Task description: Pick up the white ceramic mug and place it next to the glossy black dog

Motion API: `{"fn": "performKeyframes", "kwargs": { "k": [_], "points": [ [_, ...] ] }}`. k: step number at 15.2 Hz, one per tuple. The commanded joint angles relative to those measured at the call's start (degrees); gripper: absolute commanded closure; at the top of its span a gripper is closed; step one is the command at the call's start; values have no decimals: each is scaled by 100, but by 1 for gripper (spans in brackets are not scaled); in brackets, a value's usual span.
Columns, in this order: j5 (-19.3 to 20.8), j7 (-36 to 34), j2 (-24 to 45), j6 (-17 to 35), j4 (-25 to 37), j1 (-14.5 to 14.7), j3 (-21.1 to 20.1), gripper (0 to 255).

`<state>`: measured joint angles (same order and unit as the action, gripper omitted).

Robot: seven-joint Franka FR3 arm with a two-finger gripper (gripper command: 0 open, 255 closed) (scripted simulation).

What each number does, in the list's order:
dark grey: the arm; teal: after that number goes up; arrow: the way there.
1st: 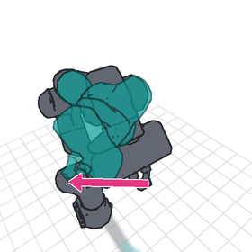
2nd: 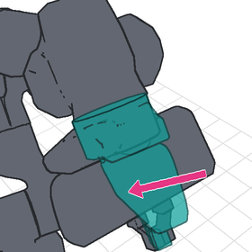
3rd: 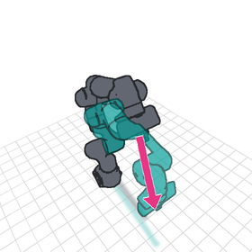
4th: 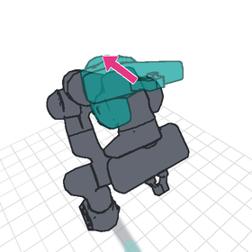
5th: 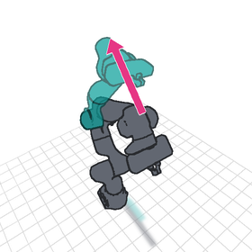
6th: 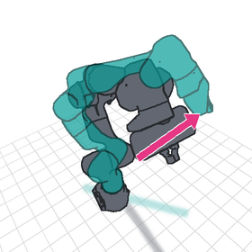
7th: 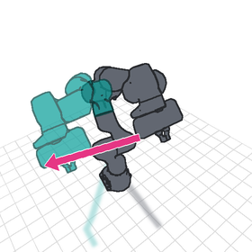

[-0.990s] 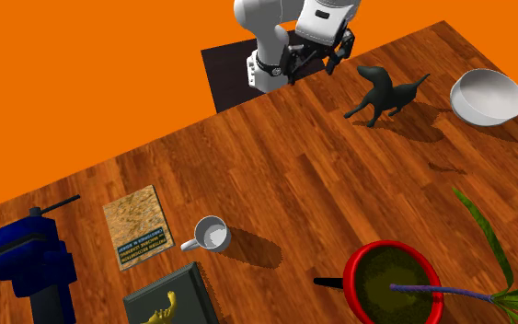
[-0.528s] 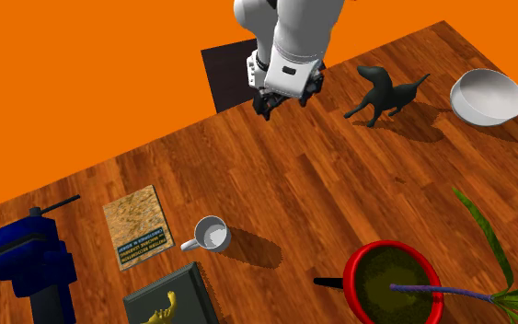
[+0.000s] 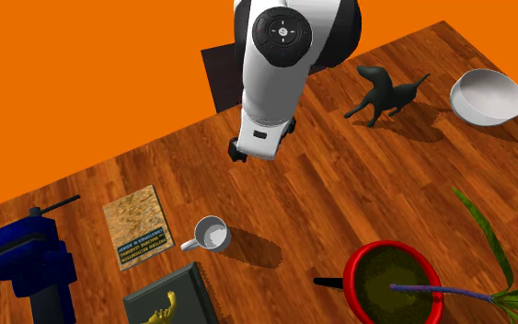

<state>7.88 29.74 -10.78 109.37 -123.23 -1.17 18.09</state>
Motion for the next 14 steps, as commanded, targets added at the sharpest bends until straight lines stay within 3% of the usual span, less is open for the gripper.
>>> {"fn": "performKeyframes", "kwargs": {
  "k": [1, 8, 14],
  "points": [
    [-44, 347, 401, 116, 249, -37, 131, 0],
    [-448, 1495, 2060, 278, 1587, -283, 376, 0],
    [-811, 2317, 3557, 119, 3119, -698, 327, 0]
  ]
}}
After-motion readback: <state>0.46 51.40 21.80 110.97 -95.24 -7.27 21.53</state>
